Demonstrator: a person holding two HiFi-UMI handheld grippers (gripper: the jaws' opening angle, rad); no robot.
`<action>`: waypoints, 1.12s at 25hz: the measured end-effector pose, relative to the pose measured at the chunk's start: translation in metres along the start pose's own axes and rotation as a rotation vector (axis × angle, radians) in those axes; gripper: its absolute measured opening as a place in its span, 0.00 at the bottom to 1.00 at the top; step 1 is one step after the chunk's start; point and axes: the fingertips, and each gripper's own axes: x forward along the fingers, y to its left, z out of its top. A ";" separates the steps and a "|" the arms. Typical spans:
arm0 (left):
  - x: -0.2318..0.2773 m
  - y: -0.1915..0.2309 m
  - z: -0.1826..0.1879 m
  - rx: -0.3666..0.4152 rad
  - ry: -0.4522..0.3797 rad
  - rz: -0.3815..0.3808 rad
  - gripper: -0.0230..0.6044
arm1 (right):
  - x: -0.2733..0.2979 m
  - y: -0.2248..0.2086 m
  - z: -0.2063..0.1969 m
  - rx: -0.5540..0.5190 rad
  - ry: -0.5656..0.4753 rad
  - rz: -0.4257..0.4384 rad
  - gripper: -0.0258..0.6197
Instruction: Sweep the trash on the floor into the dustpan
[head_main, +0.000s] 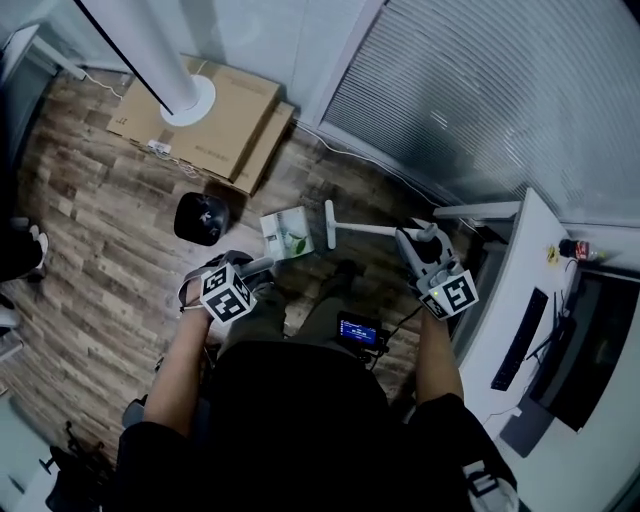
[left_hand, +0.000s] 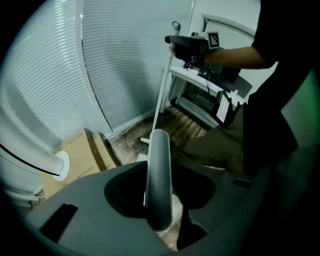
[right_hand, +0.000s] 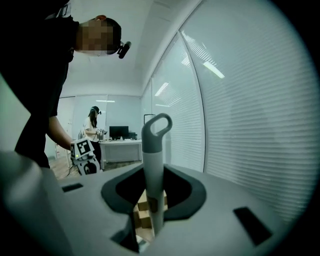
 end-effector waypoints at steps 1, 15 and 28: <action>-0.001 0.001 -0.002 0.004 0.002 -0.001 0.23 | 0.000 0.001 -0.004 -0.009 0.013 -0.012 0.18; -0.005 0.004 -0.006 0.011 -0.024 -0.026 0.23 | 0.070 0.042 -0.101 0.136 0.047 -0.087 0.20; -0.004 0.003 -0.004 0.013 -0.069 -0.056 0.23 | 0.117 0.084 -0.045 0.443 -0.171 -0.028 0.23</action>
